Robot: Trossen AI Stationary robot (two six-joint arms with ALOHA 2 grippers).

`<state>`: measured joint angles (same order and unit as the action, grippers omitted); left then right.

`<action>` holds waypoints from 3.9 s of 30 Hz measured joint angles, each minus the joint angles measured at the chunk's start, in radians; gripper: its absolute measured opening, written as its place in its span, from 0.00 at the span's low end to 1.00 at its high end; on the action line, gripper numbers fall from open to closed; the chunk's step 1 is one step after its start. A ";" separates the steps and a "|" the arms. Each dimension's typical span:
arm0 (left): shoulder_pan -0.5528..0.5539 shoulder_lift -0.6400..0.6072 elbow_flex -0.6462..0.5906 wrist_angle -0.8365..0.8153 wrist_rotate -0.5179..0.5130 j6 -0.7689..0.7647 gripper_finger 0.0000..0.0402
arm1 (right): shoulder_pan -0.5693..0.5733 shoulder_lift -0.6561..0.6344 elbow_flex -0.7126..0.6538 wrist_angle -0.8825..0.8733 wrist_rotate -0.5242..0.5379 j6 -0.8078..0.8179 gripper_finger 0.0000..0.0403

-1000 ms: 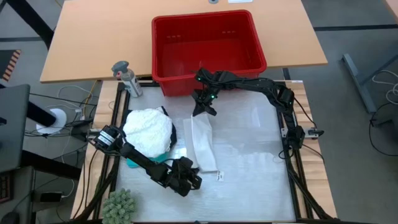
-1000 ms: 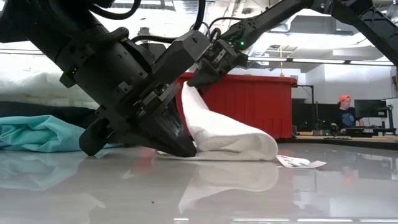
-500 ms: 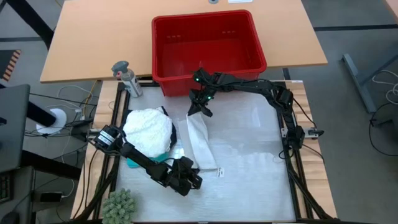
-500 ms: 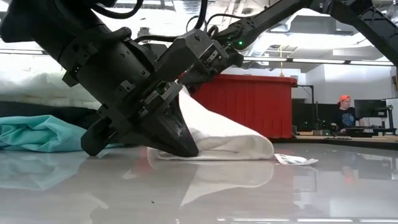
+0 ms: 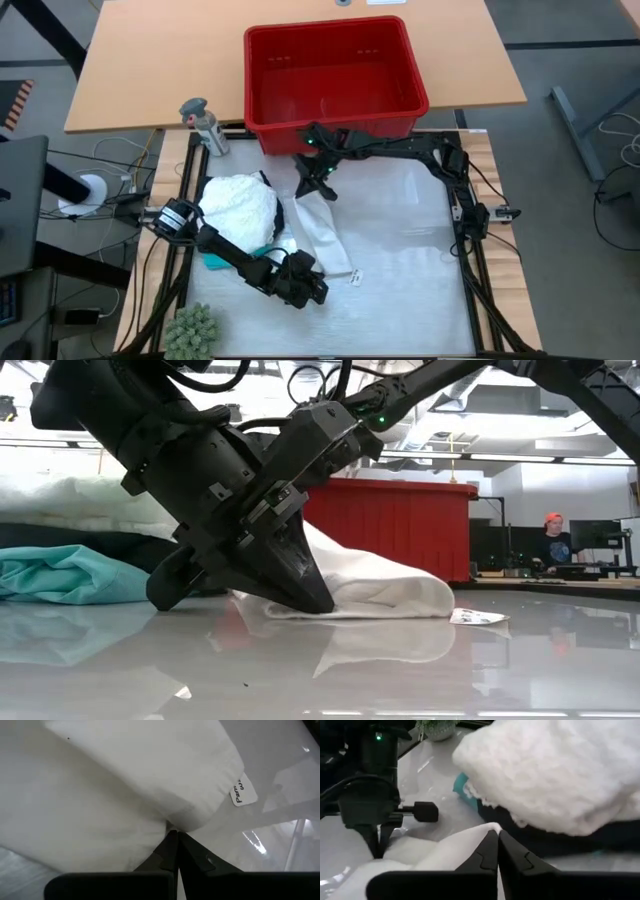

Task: Fold laundry
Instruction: Fold the white shorts

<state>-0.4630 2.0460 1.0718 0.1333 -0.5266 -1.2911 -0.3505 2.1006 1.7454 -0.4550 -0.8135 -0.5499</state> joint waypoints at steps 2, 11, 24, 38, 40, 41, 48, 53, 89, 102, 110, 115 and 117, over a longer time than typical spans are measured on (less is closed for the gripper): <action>-0.003 0.000 0.000 0.000 -0.004 -0.001 0.00 | 0.008 0.000 0.000 0.032 0.007 0.001 0.12; -0.003 0.000 -0.001 0.018 -0.014 0.005 0.00 | 0.026 0.000 0.000 0.075 0.186 0.024 0.40; 0.024 0.005 0.048 0.034 0.073 0.063 0.00 | -0.083 -0.123 0.000 -0.647 0.000 -0.107 0.50; 0.192 -0.044 0.283 -0.096 0.433 0.467 0.00 | -0.036 -0.325 -0.060 -1.117 -0.357 -0.196 0.38; 0.210 -0.093 0.297 -0.138 0.464 0.524 0.00 | 0.007 -0.393 -0.101 -1.105 -0.375 -0.156 0.36; 0.217 -0.129 0.304 -0.167 0.473 0.561 0.00 | 0.037 -0.428 -0.117 -1.099 -0.384 -0.135 0.36; 0.201 -0.412 0.333 -0.678 0.349 0.747 0.00 | 0.289 -0.688 -0.308 -0.837 -0.177 0.335 0.30; 0.101 -0.448 0.318 -0.958 0.105 0.680 0.00 | 0.502 -0.866 -0.475 -0.540 0.242 0.692 0.27; 0.107 -0.110 0.013 -0.176 0.260 0.639 0.00 | 1.068 -0.940 -0.594 -0.245 1.104 1.310 0.07; 0.188 0.068 0.156 -0.028 0.398 0.619 0.00 | 1.060 -0.929 -0.611 -0.298 1.198 1.304 0.07; 0.252 0.106 0.345 -0.065 0.359 0.727 0.00 | 1.004 -0.882 -0.611 -0.444 1.245 1.301 0.25; 0.311 0.094 0.482 -0.274 0.473 0.790 0.00 | 1.008 -0.883 -0.611 -0.448 1.260 1.302 0.39; 0.306 0.079 0.524 -0.393 0.493 0.836 0.00 | 1.023 -0.868 -0.611 -0.450 1.262 1.298 0.44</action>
<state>-0.1566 2.1254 1.5960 -0.2594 -0.0339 -0.4548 0.6726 1.2328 1.1347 -0.9046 0.4484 0.7480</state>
